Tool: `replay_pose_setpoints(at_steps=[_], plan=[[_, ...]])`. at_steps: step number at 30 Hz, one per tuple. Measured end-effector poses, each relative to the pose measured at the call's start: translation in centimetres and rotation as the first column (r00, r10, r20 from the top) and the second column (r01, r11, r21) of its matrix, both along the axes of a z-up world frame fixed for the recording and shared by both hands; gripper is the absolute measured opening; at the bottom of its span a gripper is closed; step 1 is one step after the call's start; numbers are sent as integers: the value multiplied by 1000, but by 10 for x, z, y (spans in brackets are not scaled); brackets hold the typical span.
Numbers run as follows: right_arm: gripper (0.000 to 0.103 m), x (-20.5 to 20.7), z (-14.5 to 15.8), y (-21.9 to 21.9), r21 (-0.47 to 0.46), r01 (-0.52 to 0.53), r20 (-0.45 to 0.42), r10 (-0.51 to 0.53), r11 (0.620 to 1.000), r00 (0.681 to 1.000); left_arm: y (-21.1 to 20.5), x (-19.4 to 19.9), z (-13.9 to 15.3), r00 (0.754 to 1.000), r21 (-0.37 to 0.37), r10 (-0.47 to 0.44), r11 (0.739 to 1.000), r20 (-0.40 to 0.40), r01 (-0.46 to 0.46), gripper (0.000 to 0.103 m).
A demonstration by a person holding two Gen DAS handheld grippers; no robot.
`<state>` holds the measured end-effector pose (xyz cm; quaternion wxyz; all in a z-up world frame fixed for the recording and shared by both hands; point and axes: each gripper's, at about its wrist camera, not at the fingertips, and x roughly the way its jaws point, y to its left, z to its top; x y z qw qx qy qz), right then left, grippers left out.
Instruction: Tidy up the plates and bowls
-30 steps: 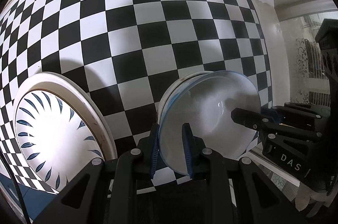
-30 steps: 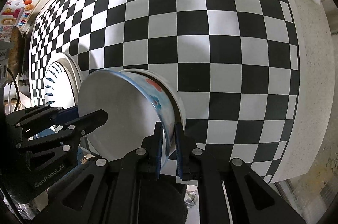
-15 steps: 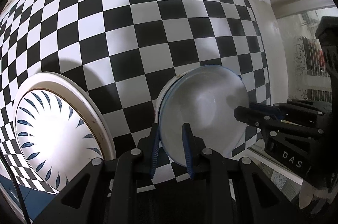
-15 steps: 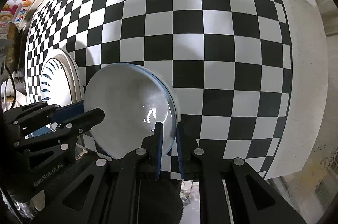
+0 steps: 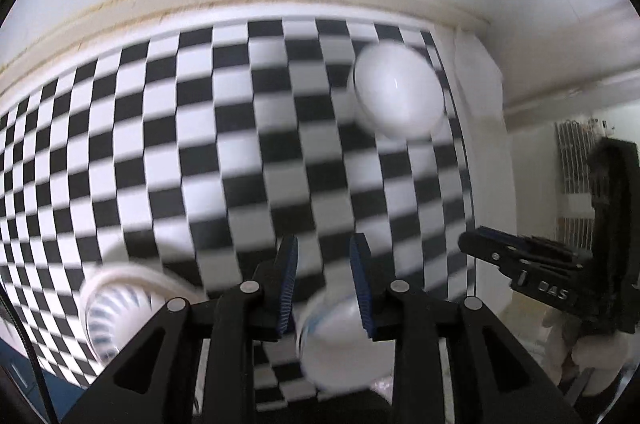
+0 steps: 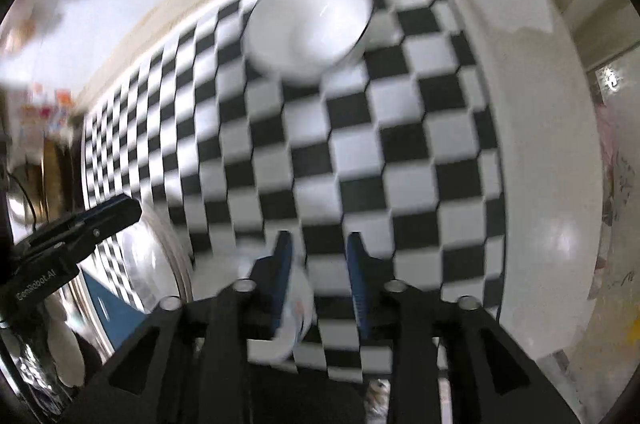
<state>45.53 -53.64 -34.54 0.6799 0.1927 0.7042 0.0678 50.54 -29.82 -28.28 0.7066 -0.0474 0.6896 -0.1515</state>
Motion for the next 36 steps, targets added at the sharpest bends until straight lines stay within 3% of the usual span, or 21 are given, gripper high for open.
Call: replay_pose_setpoints(at_steps=[9,14,19,20,21,23,30,36], plan=[[38,94,-24,-44,67,141,35,-143,988,989,-46,90,-60,994,-27,25,999,-104,-28,25],[38,134,-61,-51,31,141,-10,-140,990,990,-68,114,-92,989,4,3,1000,-149,-3,25],[36,149,-91,-43,11,131,-54,-131,991,990,-79,122,-115,986,20,-20,1000,-167,24,24],[30,150,-94,-41,6,129,-52,-128,992,990,-80,122,-116,986,18,-23,999,-167,26,24],[17,151,-96,-40,5,124,-49,-123,992,991,-80,122,-117,986,15,-22,1000,-166,25,23],[11,152,-99,-32,6,112,-51,-112,994,992,-80,118,-117,986,1,-16,1000,-165,17,22],[11,151,-91,-13,-33,66,-33,-67,997,997,-81,108,-104,992,26,-32,999,-125,36,22],[11,141,-69,-4,-37,58,2,-58,998,998,-78,97,-70,996,25,-53,998,-66,55,22]])
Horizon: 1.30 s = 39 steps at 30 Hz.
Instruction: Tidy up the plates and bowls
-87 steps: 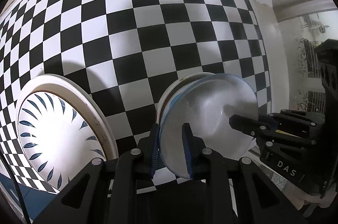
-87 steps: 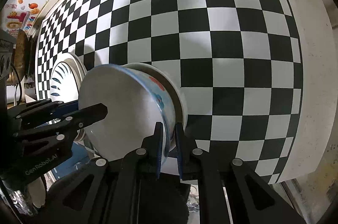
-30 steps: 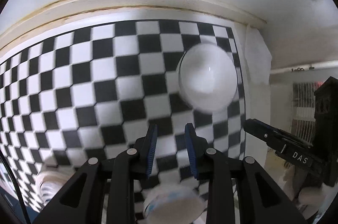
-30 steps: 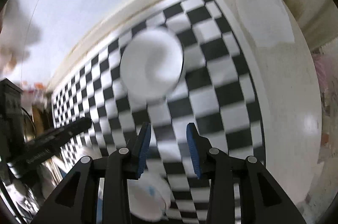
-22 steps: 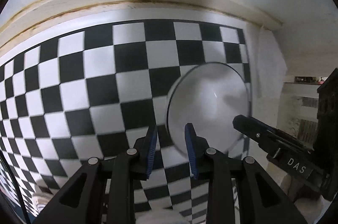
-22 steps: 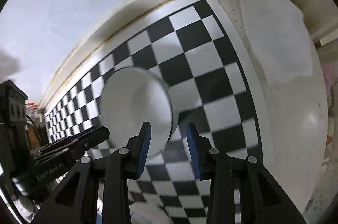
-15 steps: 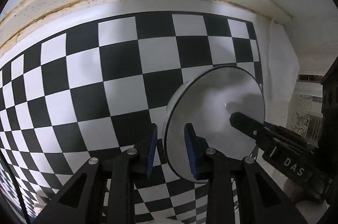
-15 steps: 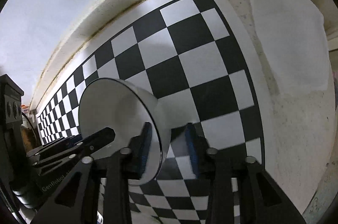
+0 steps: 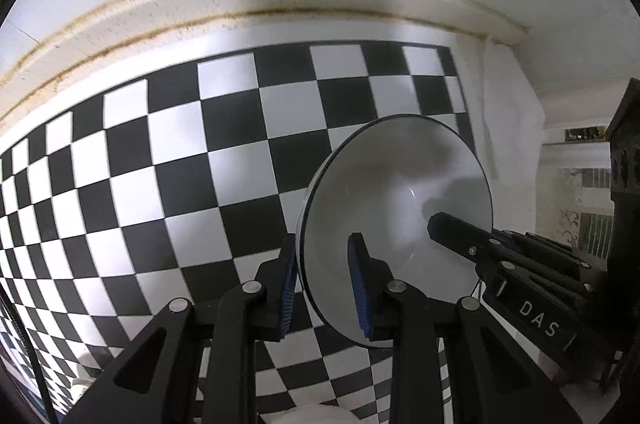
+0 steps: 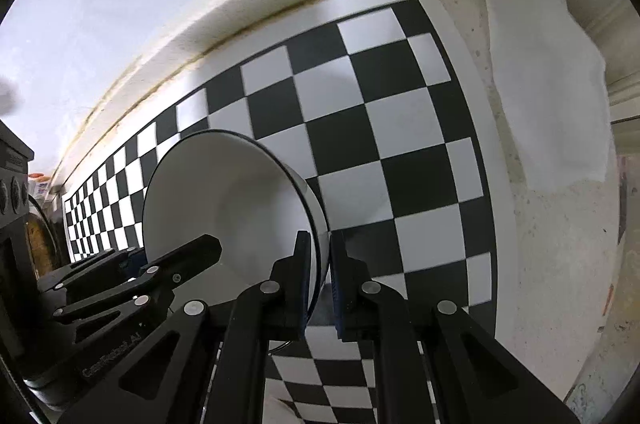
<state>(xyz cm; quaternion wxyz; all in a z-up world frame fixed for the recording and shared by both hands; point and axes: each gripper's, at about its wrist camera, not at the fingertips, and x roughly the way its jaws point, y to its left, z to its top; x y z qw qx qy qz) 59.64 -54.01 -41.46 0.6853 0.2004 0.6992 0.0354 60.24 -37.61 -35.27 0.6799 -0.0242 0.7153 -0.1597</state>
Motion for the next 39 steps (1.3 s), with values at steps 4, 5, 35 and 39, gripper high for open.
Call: replay_pose_setpoints(at_steps=[4,5,35,39], plan=[[11,-12,22,10,-2,-2,28,2,1000,1000,6,-10,27,999,-12,-14,1000,36,15,22],[11,-16,29,13,0,-2,36,2,1000,999,8,-15,34,999,-16,-18,1000,45,19,22],[11,-237,135,72,34,-25,140,20,999,990,81,-210,110,988,-62,-93,993,125,101,22],[11,-249,118,76,41,-30,109,25,999,994,83,-221,95,991,-47,-89,994,99,94,22]])
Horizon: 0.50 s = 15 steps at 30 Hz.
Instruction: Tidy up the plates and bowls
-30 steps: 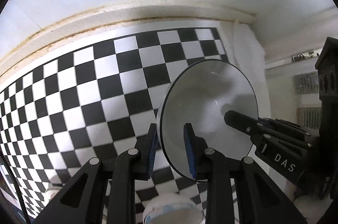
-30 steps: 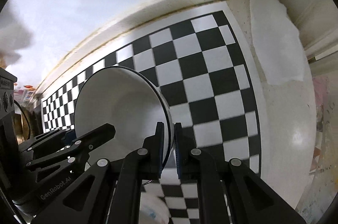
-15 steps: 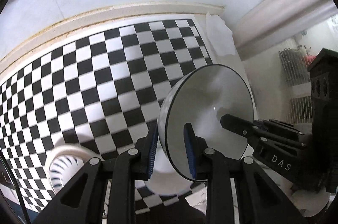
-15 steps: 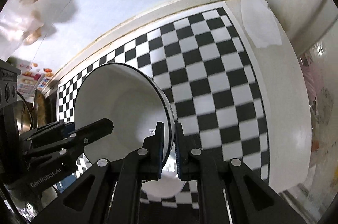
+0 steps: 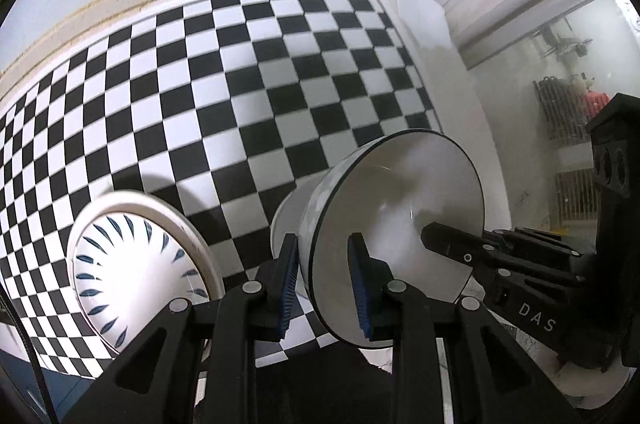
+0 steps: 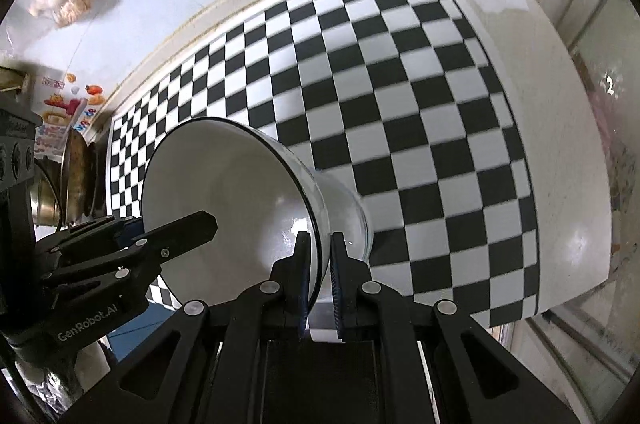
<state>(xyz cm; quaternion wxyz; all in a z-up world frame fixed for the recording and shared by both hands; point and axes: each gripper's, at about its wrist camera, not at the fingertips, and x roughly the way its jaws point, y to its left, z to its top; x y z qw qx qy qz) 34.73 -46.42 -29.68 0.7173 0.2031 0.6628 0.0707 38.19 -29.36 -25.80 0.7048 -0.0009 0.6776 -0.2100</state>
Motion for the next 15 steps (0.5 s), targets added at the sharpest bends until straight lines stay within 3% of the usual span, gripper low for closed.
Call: replay_pose_setpoints(at_steps=[6,15], plan=[[11,-2,-29,3,13,-5,-43,5,1000,999,-1,-6,-22,1000,34,8,999,-30,-7,22],[11,5,-49,5,-1,-31,-74,31,1000,997,-6,0,-42,998,64,11,998,-54,-8,22]])
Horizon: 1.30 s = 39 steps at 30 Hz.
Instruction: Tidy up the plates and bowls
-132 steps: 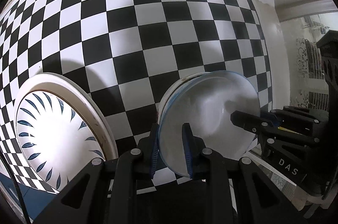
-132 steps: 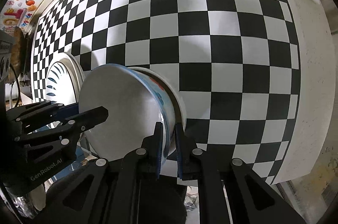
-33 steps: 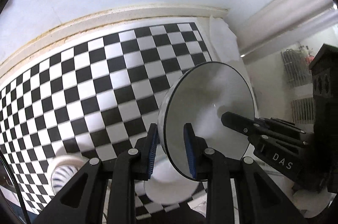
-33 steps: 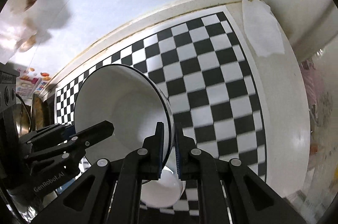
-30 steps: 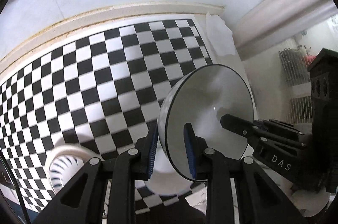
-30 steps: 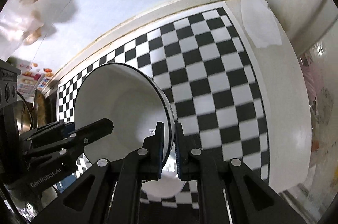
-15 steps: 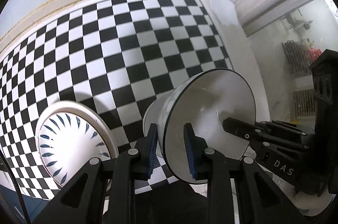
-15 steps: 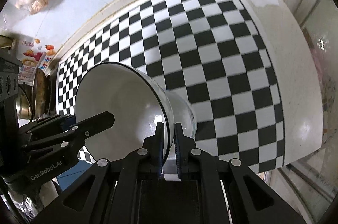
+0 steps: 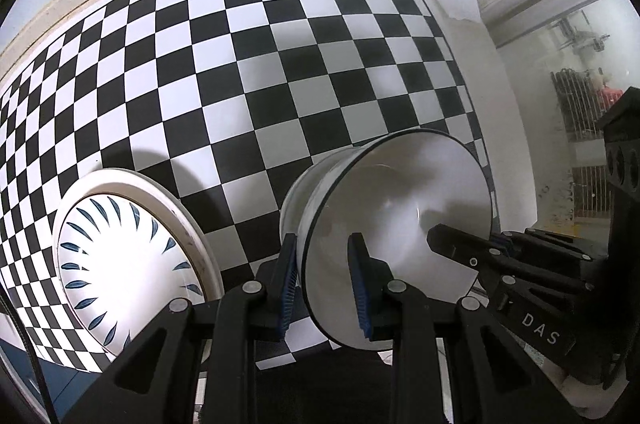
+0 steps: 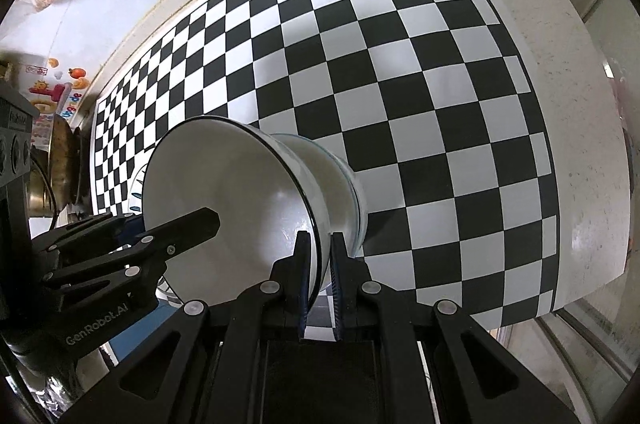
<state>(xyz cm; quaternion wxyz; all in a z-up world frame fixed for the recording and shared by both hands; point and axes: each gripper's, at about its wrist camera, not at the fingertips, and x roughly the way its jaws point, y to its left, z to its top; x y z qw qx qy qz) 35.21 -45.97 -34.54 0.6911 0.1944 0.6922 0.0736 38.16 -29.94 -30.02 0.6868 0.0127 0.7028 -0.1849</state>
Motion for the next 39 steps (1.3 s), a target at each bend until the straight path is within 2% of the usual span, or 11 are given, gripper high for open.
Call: replay_pose_setpoints(at_steps=[9,22,33,39], plan=[[11,8,-19,3,-13,-21,-36,21,1000,999,-6,4,-20,1000,28,12,1000,-17,-11,22],[11,12,-19,7,-38,-52,-40,51,998,998,-8,6,-21,1000,35,14,999,-24,-13,22],[14,12,-20,1,-6,-30,-63,30,1000,998,-7,0,-22,999,35,20,999,-43,-18,22],[14,8,-18,4,-23,-40,-71,38,999,997,-4,-6,-21,998,25,23,999,-54,-21,22]])
